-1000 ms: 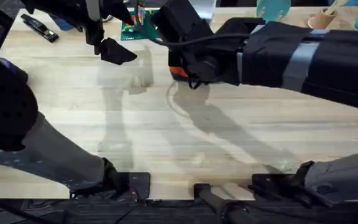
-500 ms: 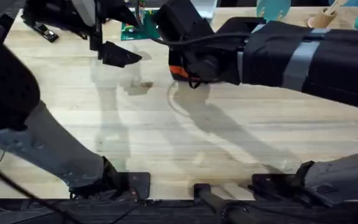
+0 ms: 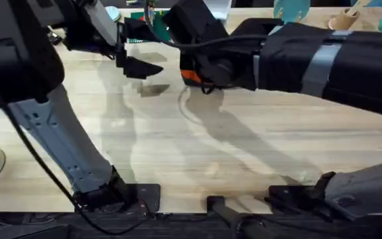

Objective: Unzip the bag, pick up the pens from the table one at a time and place them inside, then zip the bag closed.

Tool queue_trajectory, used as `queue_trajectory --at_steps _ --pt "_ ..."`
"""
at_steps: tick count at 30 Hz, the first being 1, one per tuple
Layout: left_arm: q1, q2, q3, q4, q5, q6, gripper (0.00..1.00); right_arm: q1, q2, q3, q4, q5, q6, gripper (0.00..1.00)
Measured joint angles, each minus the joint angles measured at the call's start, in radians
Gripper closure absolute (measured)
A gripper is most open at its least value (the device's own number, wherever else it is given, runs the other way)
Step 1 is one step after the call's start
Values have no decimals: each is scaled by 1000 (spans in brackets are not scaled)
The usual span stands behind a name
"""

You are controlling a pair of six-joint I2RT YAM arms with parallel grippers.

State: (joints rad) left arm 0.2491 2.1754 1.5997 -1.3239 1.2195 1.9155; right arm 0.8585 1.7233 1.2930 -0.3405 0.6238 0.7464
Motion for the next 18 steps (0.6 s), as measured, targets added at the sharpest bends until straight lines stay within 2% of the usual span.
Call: queue_trajectory --at_steps 8,18 --pt "-61 67 0 31 37 29 6 0 0 0 0 0 0 971" --pt "-139 72 0 65 45 34 6 0 0 0 4 0 0 969"
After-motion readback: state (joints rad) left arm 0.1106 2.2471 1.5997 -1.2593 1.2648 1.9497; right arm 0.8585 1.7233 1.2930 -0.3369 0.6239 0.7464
